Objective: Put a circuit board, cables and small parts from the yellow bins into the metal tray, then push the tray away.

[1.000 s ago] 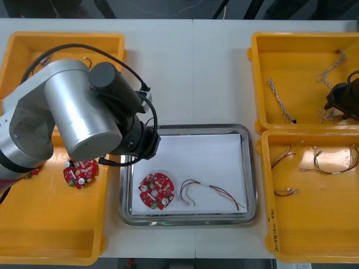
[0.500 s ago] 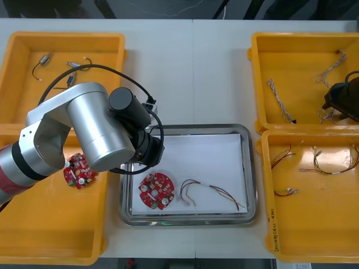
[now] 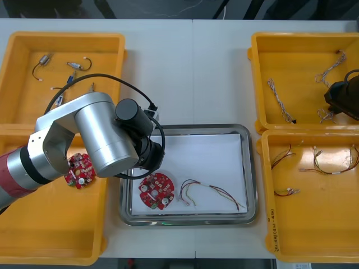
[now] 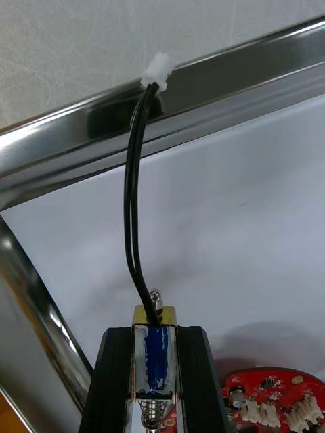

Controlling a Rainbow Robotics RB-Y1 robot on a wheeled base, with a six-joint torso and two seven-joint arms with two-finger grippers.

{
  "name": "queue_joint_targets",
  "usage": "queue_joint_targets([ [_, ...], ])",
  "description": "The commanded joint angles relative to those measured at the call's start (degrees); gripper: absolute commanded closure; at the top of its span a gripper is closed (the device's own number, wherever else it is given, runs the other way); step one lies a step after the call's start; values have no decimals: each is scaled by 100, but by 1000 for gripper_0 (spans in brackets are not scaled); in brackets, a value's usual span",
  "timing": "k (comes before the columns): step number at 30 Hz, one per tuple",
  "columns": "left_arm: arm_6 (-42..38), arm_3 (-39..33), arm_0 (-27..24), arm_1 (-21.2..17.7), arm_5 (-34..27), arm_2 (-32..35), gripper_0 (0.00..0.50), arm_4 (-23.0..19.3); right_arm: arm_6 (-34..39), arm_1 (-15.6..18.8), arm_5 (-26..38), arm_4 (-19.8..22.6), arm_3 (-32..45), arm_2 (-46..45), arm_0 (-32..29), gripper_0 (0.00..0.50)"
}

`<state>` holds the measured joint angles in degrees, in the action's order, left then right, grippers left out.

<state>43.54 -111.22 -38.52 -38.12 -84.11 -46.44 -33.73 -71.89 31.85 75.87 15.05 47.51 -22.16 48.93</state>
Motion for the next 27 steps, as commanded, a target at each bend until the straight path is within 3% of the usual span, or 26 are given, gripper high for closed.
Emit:
queue_joint_targets([
  [1, -618, -84, -235, 33, 141, -58, 139, 7, 61, 190, -46, -11, 21, 97, 29, 500],
  [3, -662, -93, -226, 24, 176, -58, 25, 7, 61, 199, -28, -11, 74, 97, 20, 500],
  [4, -689, -102, -226, 24, 211, -58, 0, 7, 52, 199, 25, -11, 153, 97, 29, 500],
  [19, -873, -199, -226, -55, 185, 21, 0, 51, -71, 357, 2099, -11, 2113, 194, 38, 500],
  [23, -882, -348, -235, -55, -158, 250, 0, -20, -132, 366, 2503, 33, 2482, 212, 38, 500],
  [27, -829, -568, -287, -55, -756, 812, 0, -503, -273, 366, 2987, 138, 2939, 282, 29, 500],
])
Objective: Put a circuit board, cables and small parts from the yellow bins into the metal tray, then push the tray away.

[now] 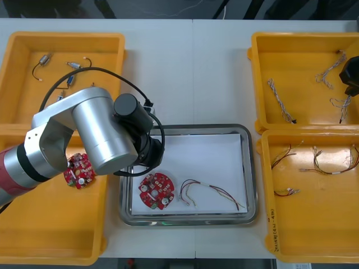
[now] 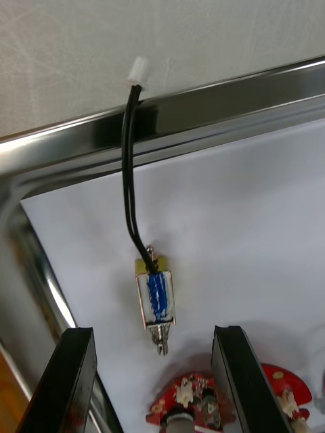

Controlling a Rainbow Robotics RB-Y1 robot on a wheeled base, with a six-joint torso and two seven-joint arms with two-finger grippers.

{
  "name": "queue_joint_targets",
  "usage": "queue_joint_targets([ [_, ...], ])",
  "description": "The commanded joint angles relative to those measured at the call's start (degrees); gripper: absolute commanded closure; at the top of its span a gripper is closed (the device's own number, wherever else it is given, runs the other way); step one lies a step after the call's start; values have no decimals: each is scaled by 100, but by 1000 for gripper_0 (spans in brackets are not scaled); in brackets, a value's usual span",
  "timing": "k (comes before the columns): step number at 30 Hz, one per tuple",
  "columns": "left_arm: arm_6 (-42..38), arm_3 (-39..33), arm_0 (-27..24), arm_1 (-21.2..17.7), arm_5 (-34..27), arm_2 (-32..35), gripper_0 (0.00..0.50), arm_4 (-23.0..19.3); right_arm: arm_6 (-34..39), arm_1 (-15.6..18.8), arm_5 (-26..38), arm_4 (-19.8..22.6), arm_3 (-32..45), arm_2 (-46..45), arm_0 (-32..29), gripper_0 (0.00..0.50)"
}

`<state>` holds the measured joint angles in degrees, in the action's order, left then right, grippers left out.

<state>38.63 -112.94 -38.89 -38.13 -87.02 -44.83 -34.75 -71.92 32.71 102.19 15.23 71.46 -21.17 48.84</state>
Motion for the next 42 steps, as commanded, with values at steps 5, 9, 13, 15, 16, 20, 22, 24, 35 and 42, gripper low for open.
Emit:
queue_joint_targets([
  [5, -304, -554, -365, -46, -984, 1170, 0, -840, -718, 333, 781, 191, 940, 333, 38, 500],
  [9, -269, -624, -514, -54, -1441, 1609, 0, -1139, -1333, 385, 781, 288, 1239, 359, 38, 500],
  [13, -216, -624, -576, -54, -1687, 1987, 0, -1376, -1658, 429, 781, 428, 1459, 456, 38, 500],
  [15, -137, -624, -611, -81, -1959, 2339, 0, -1552, -1764, 552, 781, 885, 1643, 649, 38, 500],
  [16, -111, -624, -629, -90, -2012, 2392, 0, -1570, -1773, 579, 781, 991, 1687, 693, 38, 500],
  [20, 206, -572, -673, -125, -2298, 2699, 0, -1614, -1799, 702, 781, 1606, 1968, 904, 38, 500],
  [22, 470, -457, -708, -169, -2298, 2875, 0, -1666, -1825, 737, 781, 1913, 2083, 948, 38, 500],
  [24, 680, -334, -743, -213, -2298, 3016, 0, -1719, -1869, 772, 781, 2195, 2171, 983, 29, 500],
  [35, 1849, 518, -813, -520, -2298, 3710, 0, -1833, -2116, 1124, 781, 3267, 3050, 2021, 21, 500],
  [42, 2482, 1134, -813, -652, -2298, 3991, 0, -1491, -2283, 1106, 781, 3768, 3603, 2565, 21, 500],
])
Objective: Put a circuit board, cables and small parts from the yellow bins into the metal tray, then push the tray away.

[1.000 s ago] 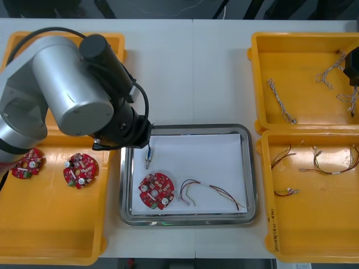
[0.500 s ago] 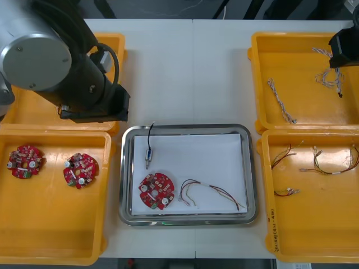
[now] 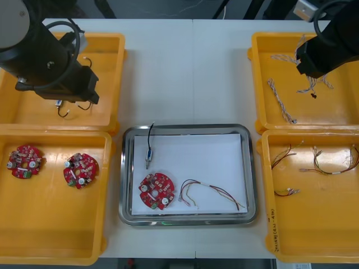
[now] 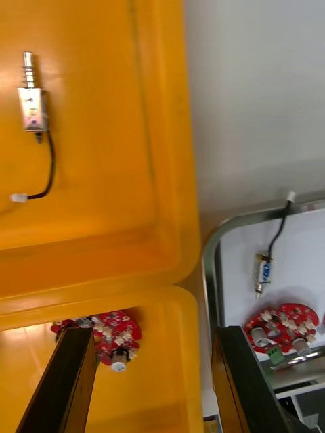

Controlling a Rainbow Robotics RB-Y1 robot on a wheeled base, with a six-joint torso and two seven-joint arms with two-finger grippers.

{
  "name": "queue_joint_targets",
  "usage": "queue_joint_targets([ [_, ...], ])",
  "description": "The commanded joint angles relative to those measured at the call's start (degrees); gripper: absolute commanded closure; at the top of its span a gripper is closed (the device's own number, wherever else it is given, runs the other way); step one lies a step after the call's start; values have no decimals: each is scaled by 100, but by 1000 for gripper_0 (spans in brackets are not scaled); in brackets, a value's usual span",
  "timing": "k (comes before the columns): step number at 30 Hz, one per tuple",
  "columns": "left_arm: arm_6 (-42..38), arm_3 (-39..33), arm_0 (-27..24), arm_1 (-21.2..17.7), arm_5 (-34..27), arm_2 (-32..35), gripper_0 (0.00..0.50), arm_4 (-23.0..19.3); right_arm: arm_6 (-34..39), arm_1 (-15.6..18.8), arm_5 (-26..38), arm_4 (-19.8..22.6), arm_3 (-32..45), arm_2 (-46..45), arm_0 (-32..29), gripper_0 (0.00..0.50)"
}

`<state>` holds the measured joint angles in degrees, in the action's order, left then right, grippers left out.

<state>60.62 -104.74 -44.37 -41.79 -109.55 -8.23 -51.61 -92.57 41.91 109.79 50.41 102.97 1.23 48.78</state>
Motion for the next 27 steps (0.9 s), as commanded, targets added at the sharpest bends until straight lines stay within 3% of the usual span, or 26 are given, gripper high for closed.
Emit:
queue_joint_targets([
  [1, 354, 393, -265, -286, -45, 366, 0, 230, -244, 168, 21, 285, 522, 378, 26, 500],
  [7, 829, 824, -265, -312, -45, 709, 0, 458, -526, -104, 21, 373, 997, 809, 26, 500],
  [18, 1479, 1035, -265, -356, -14, 806, 0, 951, -2011, -887, 21, -163, 1313, 1363, 26, 500],
  [21, 1523, 1096, -265, -356, 180, 806, 0, 995, -2442, -1141, 21, -286, 1313, 1442, 26, 500],
  [27, 1830, 1474, -256, -400, 593, 885, 0, 1021, -2767, -1335, 21, -523, 1313, 1899, 26, 500],
])
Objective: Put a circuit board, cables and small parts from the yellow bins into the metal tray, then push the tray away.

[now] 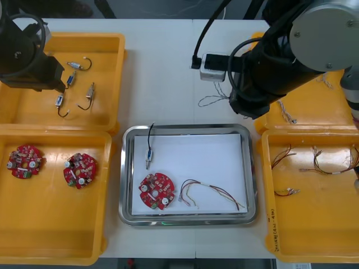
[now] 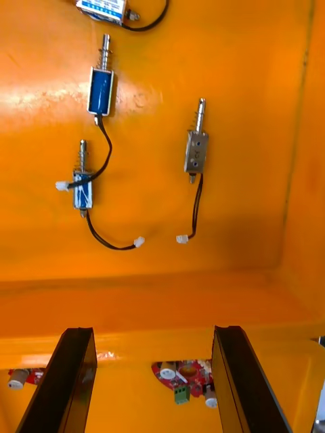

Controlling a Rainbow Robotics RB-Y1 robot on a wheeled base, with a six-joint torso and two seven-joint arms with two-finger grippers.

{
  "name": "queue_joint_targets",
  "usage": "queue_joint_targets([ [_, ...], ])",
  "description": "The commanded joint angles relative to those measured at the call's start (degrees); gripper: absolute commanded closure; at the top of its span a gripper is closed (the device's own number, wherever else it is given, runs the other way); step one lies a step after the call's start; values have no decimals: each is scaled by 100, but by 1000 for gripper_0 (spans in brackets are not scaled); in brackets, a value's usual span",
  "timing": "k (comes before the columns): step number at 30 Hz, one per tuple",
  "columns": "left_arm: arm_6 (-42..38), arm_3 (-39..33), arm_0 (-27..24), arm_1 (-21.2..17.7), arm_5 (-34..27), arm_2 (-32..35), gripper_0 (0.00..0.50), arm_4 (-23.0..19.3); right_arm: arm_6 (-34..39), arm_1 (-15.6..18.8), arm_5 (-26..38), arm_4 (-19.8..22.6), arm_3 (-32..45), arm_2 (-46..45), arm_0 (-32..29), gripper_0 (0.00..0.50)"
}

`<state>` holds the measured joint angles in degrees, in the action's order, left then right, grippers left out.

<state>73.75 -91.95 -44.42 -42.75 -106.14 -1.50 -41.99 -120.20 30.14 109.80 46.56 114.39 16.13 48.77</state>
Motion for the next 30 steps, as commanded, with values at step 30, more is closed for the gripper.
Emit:
queue_joint_targets([
  [30, 2126, 2120, -260, -331, 2326, -289, 0, 130, 128, -553, -556, -1220, -409, 1806, -781, 500],
])
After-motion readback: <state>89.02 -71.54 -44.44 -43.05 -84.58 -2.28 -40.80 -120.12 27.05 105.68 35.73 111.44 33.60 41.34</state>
